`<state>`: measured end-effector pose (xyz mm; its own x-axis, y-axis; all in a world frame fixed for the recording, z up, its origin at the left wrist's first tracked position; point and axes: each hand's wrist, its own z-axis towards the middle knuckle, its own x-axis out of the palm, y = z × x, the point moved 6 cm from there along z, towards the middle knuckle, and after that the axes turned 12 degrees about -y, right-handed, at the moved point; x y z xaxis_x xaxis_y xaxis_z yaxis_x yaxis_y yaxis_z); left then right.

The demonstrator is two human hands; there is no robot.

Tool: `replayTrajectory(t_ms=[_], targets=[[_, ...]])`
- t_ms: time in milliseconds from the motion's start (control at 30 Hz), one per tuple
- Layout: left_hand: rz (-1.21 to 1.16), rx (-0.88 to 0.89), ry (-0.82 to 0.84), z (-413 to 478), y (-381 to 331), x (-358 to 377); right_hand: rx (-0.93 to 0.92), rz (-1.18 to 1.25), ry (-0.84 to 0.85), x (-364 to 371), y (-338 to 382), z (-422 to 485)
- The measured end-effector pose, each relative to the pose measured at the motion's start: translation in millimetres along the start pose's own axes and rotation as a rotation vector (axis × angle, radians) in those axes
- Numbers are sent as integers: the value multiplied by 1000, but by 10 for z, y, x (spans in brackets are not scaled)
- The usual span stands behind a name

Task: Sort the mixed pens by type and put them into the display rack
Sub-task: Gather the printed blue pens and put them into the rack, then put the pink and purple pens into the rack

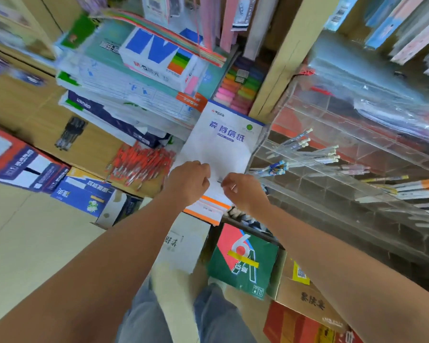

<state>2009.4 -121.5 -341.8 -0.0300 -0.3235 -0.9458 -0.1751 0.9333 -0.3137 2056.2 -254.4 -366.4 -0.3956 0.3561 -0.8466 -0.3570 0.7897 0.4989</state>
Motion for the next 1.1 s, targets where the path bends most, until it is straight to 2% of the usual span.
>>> replayTrajectory(t_ms=[233, 567, 833, 1100], targets=[[-50, -226, -20, -727, 1808, -463, -167, 4, 104, 919, 1681, 310], [-38, -339, 79, -1444, 4720, -780, -149, 60, 165, 2708, 3960, 1022], [-89, -441, 66, -1336, 6420, -772, -202, -19, 284, 3762, 5053, 1854], [-126, -456, 72, -572, 7920, -788, -153, -88, 343, 4648, 5803, 3149]])
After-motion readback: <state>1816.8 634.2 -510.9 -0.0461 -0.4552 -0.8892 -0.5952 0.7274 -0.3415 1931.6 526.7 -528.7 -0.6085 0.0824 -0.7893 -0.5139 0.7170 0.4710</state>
